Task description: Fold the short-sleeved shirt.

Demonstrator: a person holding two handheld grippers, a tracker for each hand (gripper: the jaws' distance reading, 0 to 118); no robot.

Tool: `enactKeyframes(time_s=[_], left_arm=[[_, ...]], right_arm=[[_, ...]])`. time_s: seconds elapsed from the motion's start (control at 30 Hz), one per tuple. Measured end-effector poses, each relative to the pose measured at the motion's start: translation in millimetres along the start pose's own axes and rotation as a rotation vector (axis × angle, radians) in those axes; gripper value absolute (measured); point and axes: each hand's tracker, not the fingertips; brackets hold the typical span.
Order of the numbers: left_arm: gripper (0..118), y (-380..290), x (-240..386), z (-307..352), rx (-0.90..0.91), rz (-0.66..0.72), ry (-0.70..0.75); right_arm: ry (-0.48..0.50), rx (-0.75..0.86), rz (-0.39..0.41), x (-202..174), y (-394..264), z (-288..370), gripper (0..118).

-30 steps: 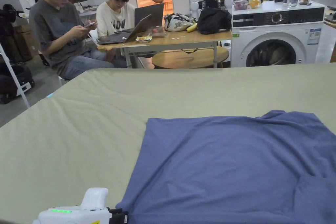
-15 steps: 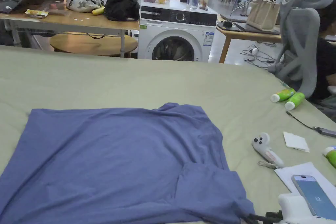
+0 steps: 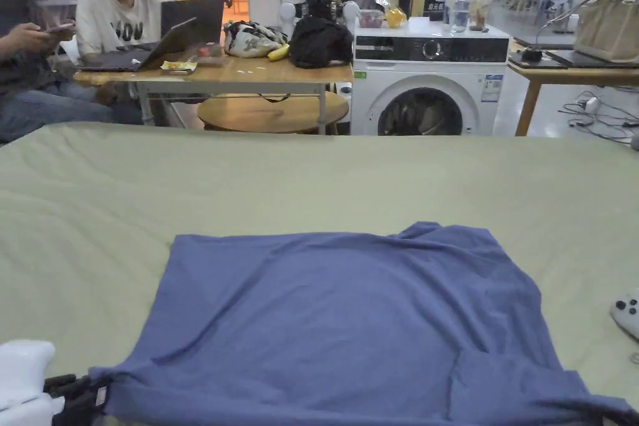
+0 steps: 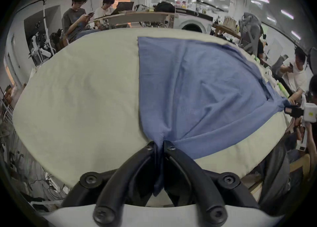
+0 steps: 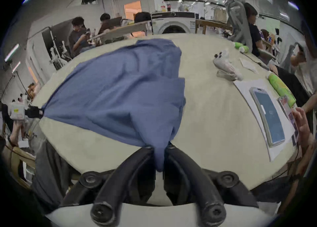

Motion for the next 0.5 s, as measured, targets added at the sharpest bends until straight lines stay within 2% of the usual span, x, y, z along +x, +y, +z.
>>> enactKeyframes(time_s=[0.1,0.23,0.3,0.4,0.5], left_arm=[[1,53.4,2.9,-32.9,-0.016,-0.071,0.039],[1,96.9,-12.7,-102.8,-0.078,-0.021,0.043],[1,104.2,-28.2,-134.0,-0.097,0.055,0.047],[1,106.8,-34.7,-155.4,-0.071,0.141,0.070],[1,105.6,-33.4,-166.2,-0.031,0.124,0.093]], right_arm=[[-0.016,0.027,0.059,-7.3,46.5,-28.2,4],[-0.046,0.012,0.021,-1.0,92.7,-96.2,4],[-0.066,0.003,-0.009,0.8,103.3,-124.3,4],[-0.076,-0.017,-0.020,2.1,110.6,-153.8,4],[-0.106,-0.024,0.000,-0.4,111.8,-173.6,4]])
